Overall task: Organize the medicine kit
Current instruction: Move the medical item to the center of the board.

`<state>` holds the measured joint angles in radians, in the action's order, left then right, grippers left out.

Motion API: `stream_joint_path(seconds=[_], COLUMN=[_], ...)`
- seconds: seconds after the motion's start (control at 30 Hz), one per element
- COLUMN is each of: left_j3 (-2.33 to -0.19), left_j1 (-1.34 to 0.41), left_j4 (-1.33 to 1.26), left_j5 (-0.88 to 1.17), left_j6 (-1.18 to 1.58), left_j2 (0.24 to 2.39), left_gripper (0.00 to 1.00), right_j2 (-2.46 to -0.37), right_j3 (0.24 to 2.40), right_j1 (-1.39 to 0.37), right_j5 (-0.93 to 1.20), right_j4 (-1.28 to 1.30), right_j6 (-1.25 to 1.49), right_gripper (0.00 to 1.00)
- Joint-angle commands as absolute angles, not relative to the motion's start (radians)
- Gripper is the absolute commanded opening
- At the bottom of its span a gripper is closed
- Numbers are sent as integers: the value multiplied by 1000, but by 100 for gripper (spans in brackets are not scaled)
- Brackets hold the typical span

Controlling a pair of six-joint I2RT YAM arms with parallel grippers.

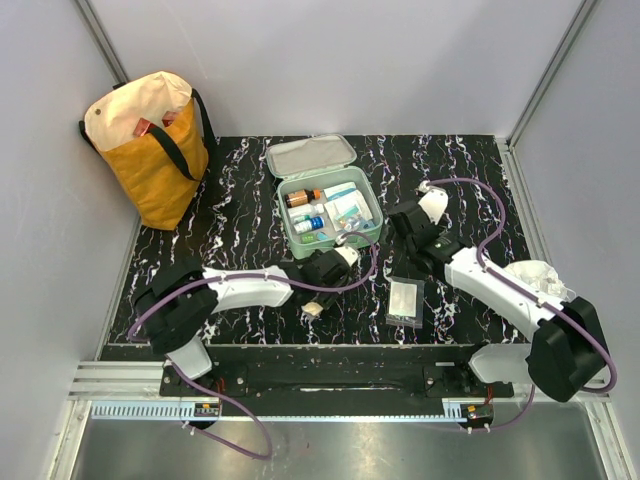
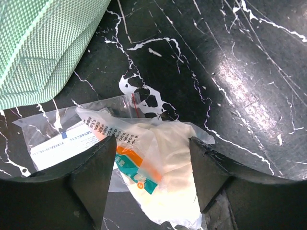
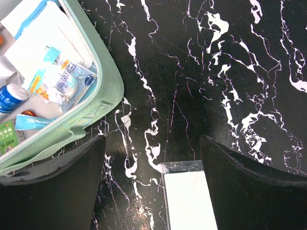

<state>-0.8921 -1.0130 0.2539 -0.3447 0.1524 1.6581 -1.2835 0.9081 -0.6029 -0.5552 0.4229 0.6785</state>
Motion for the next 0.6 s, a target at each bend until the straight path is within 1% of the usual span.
stream_joint_path(seconds=[0.0, 0.2, 0.33, 0.57], left_j3=[-827, -805, -767, -684], left_j1=[-993, -962, -871, -781], left_j4=[271, 311, 292, 265], left_j5=[-345, -390, -334, -304], left_j6=[259, 383, 471, 560], left_j2=[1657, 1646, 1620, 1526], left_gripper=[68, 70, 70, 72], right_j2=[-1296, -1348, -1413, -1529], right_j3=[939, 977, 1044, 1140], right_j1=[-600, -601, -600, -571], right_j5=[-543, -482, -399, -353], right_j4=[400, 400, 410, 405], right_j6=[680, 652, 644, 657], right_gripper=[85, 86, 86, 87])
